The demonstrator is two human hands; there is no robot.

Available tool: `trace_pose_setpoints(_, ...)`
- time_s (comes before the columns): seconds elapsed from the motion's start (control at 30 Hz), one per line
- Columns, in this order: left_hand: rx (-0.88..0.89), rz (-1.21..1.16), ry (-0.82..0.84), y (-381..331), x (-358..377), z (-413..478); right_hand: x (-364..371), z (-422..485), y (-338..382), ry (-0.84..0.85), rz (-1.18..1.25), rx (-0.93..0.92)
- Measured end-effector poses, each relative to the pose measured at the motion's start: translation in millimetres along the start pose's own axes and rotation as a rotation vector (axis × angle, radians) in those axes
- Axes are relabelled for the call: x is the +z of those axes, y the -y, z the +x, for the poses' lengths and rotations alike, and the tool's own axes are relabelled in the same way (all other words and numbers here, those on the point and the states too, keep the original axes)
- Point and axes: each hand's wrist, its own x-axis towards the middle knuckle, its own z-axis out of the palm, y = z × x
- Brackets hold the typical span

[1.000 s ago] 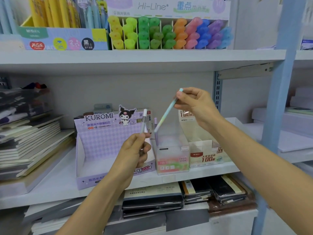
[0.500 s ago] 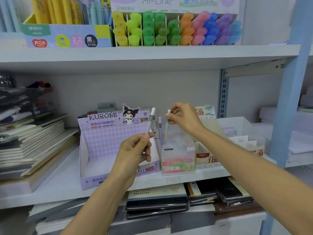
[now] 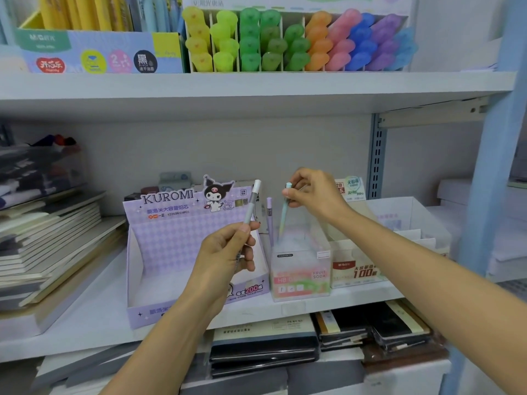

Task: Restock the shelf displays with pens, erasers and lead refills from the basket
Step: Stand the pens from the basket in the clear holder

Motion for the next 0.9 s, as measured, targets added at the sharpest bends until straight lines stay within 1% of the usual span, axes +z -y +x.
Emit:
trace_pose_setpoints(0.3,-0.003,-0.010,0.014,4.7,3.8,6.8,3.9,2.1,-0.1,0.065,0.002,0.000)
trace_pose_setpoints(0.43,-0.007,-0.009,0.020,7.7,3.7,8.4,7.1,0.7,-1.6,0.121,-0.055,0.020)
trace_pose_setpoints(0.5,-0.005,-0.004,0.024,7.7,4.0,8.4,7.7,3.8,0.9,0.161,-0.122,0.006)
trace_pose_setpoints(0.57,-0.005,-0.003,0.023,7.2,4.6,8.2,9.5,6.1,3.0,0.173,-0.278,-0.031)
trace_pose_setpoints(0.63,-0.005,-0.001,0.024,6.6,5.2,7.4,10.4,4.4,5.6,0.163,-0.404,-0.052)
trace_pose_setpoints(0.7,-0.006,-0.002,0.030,6.5,5.4,6.1,7.6,0.1,7.8,0.129,-0.432,-0.068)
trace_pose_setpoints(0.73,-0.007,-0.008,0.037,6.5,5.4,5.5,5.4,-2.9,9.5,0.093,-0.410,-0.081)
trace_pose_setpoints(0.77,-0.010,-0.016,0.047,6.5,5.3,4.6,2.8,-6.5,12.2,0.057,-0.322,-0.082)
trace_pose_setpoints(0.8,-0.015,-0.023,0.058,6.5,5.7,3.7,0.5,-11.0,16.4,0.045,-0.159,-0.061)
trace_pose_setpoints(0.83,-0.021,-0.029,0.070,6.4,6.4,2.9,-1.2,-15.7,21.4,0.077,0.062,-0.016)
trace_pose_setpoints(0.87,-0.026,-0.033,0.082,6.4,7.7,2.0,-2.2,-20.2,26.6,0.143,0.272,0.033)
trace_pose_setpoints(0.9,-0.031,-0.038,0.096,6.2,9.5,0.9,-2.0,-24.3,31.6,0.215,0.414,0.066)
